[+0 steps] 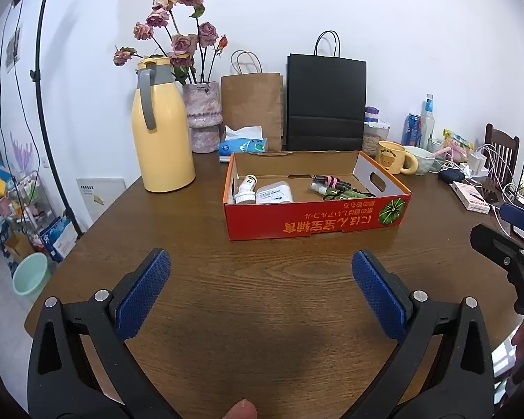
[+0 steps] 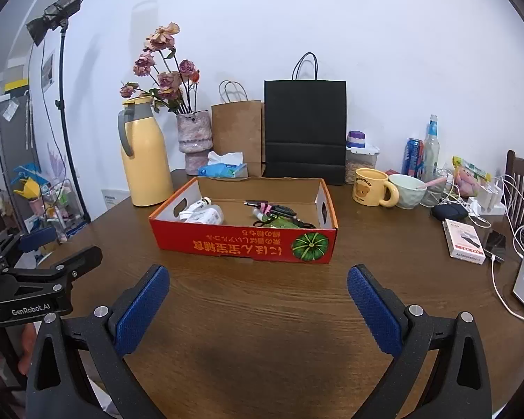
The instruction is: Organize rigid objects
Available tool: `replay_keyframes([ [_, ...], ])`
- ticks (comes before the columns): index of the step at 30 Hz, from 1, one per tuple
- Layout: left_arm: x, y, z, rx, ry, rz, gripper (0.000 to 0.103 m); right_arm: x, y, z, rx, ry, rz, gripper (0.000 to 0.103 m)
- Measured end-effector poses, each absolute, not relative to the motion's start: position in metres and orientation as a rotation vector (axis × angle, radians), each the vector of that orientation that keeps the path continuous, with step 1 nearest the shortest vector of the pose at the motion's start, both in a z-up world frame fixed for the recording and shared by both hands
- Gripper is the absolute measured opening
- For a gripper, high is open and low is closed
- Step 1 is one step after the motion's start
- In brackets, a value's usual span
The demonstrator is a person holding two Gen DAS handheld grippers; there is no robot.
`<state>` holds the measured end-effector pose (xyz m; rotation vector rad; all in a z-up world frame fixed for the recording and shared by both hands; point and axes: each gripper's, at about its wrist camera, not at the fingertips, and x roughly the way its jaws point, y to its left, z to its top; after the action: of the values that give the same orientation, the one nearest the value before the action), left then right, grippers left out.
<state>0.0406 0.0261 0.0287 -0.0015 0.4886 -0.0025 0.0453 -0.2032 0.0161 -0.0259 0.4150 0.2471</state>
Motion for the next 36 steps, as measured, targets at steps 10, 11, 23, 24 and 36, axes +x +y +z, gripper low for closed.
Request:
replay_keyframes([
  [10,0.0373,0.0282,0.0244,-0.011,0.494,-0.002,0.103,0.0431,-0.2007,0.0120,-0.031,0.428,0.244,0.103],
  [11,0.0372,0.0288,0.0242,-0.013,0.494,-0.002,0.103,0.0428,-0.2000,0.0119,-0.032,0.428,0.244,0.103],
  [23,0.0364,0.0292,0.0225,-0.015,0.495,-0.004,0.103,0.0421,-0.1986,0.0111,-0.033,0.430,0.242,0.103],
  [24,0.0367,0.0290,0.0224,-0.015,0.496,-0.004,0.103,0.0422,-0.1988,0.0111,-0.033,0.429,0.243,0.103],
  [36,0.0373,0.0288,0.0207,-0.017,0.497,-0.008,0.103,0.0424,-0.1984,0.0106,-0.032,0.431,0.243,0.103],
])
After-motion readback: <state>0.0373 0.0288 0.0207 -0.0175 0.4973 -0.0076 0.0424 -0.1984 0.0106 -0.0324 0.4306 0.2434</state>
